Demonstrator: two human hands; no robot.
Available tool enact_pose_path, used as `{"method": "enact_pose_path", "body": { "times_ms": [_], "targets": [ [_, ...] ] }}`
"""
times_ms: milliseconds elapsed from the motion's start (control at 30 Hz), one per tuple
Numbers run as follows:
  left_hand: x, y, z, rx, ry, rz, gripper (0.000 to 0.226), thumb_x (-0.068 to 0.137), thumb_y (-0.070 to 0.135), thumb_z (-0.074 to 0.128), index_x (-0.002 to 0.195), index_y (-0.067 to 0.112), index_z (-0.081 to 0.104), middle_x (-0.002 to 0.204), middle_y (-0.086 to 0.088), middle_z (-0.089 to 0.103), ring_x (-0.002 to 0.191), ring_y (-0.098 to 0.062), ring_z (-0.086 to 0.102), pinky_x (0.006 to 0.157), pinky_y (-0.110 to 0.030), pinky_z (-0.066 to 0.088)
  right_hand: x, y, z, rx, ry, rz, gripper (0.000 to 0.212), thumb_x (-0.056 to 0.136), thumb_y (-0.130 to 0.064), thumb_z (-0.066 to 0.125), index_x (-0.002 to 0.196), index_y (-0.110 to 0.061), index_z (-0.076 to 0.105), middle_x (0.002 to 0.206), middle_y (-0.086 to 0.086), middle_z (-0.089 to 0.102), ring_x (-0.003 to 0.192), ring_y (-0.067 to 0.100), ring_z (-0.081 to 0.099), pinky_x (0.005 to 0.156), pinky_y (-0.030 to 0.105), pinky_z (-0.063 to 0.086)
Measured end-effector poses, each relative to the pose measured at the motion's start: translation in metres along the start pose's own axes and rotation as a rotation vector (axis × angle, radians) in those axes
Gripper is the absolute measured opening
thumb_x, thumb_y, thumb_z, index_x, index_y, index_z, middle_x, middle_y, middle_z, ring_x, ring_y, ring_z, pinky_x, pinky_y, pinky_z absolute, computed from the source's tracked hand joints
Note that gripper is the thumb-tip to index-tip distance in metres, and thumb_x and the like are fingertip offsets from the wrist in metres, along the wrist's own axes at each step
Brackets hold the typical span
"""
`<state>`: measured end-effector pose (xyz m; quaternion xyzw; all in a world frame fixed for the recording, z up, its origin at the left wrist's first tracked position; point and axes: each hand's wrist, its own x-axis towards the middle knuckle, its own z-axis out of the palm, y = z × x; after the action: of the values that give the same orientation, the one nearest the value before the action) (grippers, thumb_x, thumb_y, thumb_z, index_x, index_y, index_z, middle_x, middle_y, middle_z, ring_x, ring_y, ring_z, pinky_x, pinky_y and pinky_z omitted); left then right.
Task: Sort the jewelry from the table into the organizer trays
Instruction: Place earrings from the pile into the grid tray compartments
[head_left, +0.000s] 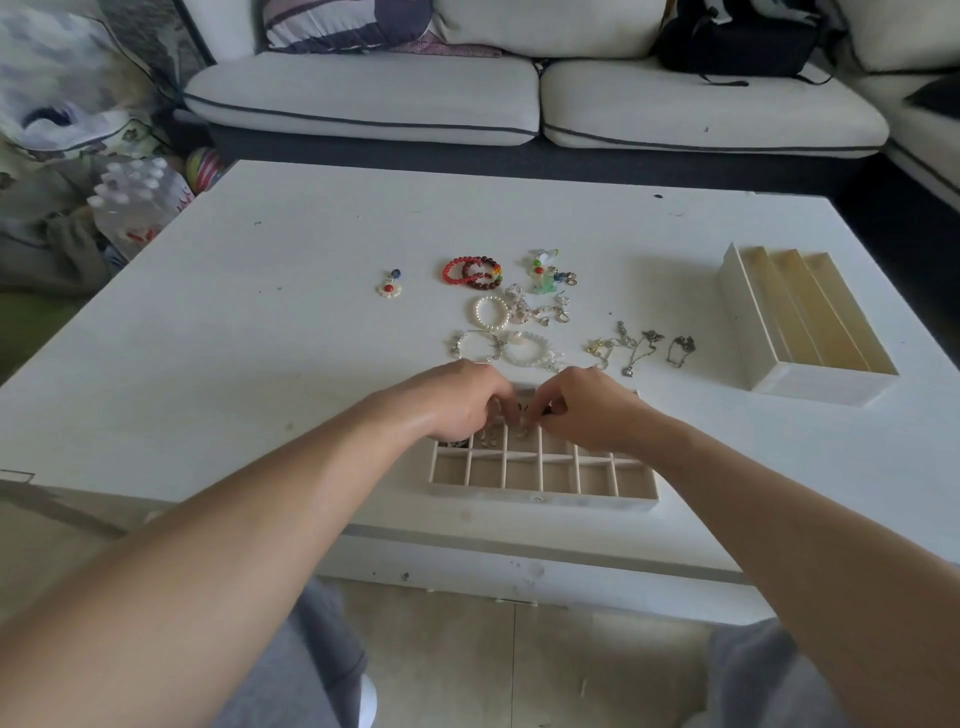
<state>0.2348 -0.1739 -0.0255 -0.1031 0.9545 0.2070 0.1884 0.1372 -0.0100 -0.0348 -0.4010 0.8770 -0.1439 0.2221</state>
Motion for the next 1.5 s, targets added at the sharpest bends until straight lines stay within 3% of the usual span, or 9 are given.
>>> {"method": "enact_pose_path", "body": {
  "times_ms": [133, 367, 667, 733, 833, 1033, 1133, 1233, 1500],
  "targets": [
    [0.000, 0.010, 0.005, 0.112, -0.052, -0.007, 0.039, 0.098, 0.012, 0.043, 0.110, 0.040, 0.069, 0.093, 0.007, 0.063, 0.089, -0.022, 0.062, 0.077, -0.036, 0.054, -0.003, -0.001, 0.000, -0.024, -0.031, -0.012, 0.036, 0.091, -0.015, 0.052, 0.100, -0.040, 0.076, 0.077, -0.020, 0.054, 0.067, 0.003, 0.052, 0.046, 0.012, 0.029],
    [0.002, 0.012, 0.009, 0.136, -0.031, -0.034, 0.040, 0.094, 0.011, 0.046, 0.112, 0.038, 0.070, 0.099, 0.005, 0.065, 0.087, -0.023, 0.064, 0.078, -0.038, 0.057, -0.001, -0.001, 0.003, -0.012, -0.069, -0.024, 0.035, 0.090, -0.014, 0.052, 0.099, -0.038, 0.077, 0.076, -0.017, 0.052, 0.065, 0.003, 0.049, 0.050, 0.017, 0.032],
    [0.024, 0.008, -0.018, -0.075, 0.205, -0.023, 0.027, 0.098, 0.019, 0.050, 0.093, 0.038, 0.068, 0.098, 0.005, 0.069, 0.075, -0.012, 0.064, 0.078, -0.034, 0.055, 0.023, 0.022, -0.017, 0.243, 0.145, 0.078, 0.022, 0.089, -0.012, 0.060, 0.089, -0.029, 0.075, 0.064, -0.011, 0.059, 0.047, 0.004, 0.051, 0.049, 0.018, 0.039],
    [0.034, 0.009, -0.022, -0.089, 0.264, -0.045, 0.027, 0.097, 0.018, 0.049, 0.099, 0.035, 0.070, 0.105, 0.002, 0.070, 0.076, -0.014, 0.064, 0.072, -0.031, 0.050, 0.034, 0.030, -0.019, 0.275, 0.221, 0.117, 0.022, 0.091, -0.014, 0.059, 0.093, -0.026, 0.077, 0.072, -0.010, 0.064, 0.053, 0.008, 0.055, 0.054, 0.022, 0.043],
    [0.055, 0.010, -0.021, -0.094, 0.354, -0.078, 0.025, 0.099, 0.019, 0.052, 0.105, 0.032, 0.072, 0.126, 0.003, 0.066, 0.100, -0.020, 0.063, 0.080, -0.031, 0.048, 0.053, 0.044, -0.021, 0.286, 0.318, 0.187, 0.024, 0.093, -0.013, 0.056, 0.102, -0.023, 0.076, 0.093, -0.009, 0.069, 0.074, 0.011, 0.059, 0.057, 0.020, 0.041],
    [0.098, 0.007, -0.019, -0.103, 0.433, -0.157, 0.024, 0.099, 0.017, 0.055, 0.118, 0.027, 0.065, 0.132, 0.003, 0.059, 0.110, -0.022, 0.060, 0.090, -0.038, 0.051, 0.086, 0.066, -0.017, 0.261, 0.389, 0.304, 0.032, 0.091, -0.008, 0.054, 0.114, -0.022, 0.071, 0.109, -0.002, 0.070, 0.090, 0.018, 0.066, 0.078, 0.034, 0.057],
    [0.108, 0.008, -0.023, -0.113, 0.455, -0.158, 0.026, 0.099, 0.018, 0.052, 0.121, 0.024, 0.065, 0.133, 0.002, 0.058, 0.111, -0.023, 0.060, 0.089, -0.038, 0.051, 0.103, 0.069, -0.020, 0.293, 0.367, 0.308, 0.026, 0.092, -0.015, 0.059, 0.114, -0.023, 0.068, 0.100, -0.006, 0.068, 0.075, 0.020, 0.070, 0.070, 0.041, 0.063],
    [0.114, 0.007, -0.026, -0.135, 0.457, -0.146, 0.025, 0.099, 0.021, 0.051, 0.119, 0.024, 0.066, 0.129, 0.002, 0.060, 0.106, -0.022, 0.061, 0.087, -0.038, 0.052, 0.117, 0.068, -0.024, 0.194, 0.394, 0.347, 0.022, 0.090, -0.030, 0.067, 0.112, -0.029, 0.063, 0.098, -0.006, 0.066, 0.063, 0.017, 0.069, 0.054, 0.031, 0.055],
    [0.118, -0.003, -0.031, -0.186, 0.480, -0.152, 0.018, 0.095, 0.019, 0.054, 0.105, 0.027, 0.066, 0.121, 0.004, 0.061, 0.102, -0.021, 0.061, 0.088, -0.039, 0.053, 0.131, 0.070, -0.020, 0.121, 0.383, 0.383, 0.012, 0.090, -0.037, 0.069, 0.093, -0.026, 0.065, 0.082, -0.006, 0.063, 0.067, 0.019, 0.067, 0.057, 0.028, 0.051]
  ]
}}
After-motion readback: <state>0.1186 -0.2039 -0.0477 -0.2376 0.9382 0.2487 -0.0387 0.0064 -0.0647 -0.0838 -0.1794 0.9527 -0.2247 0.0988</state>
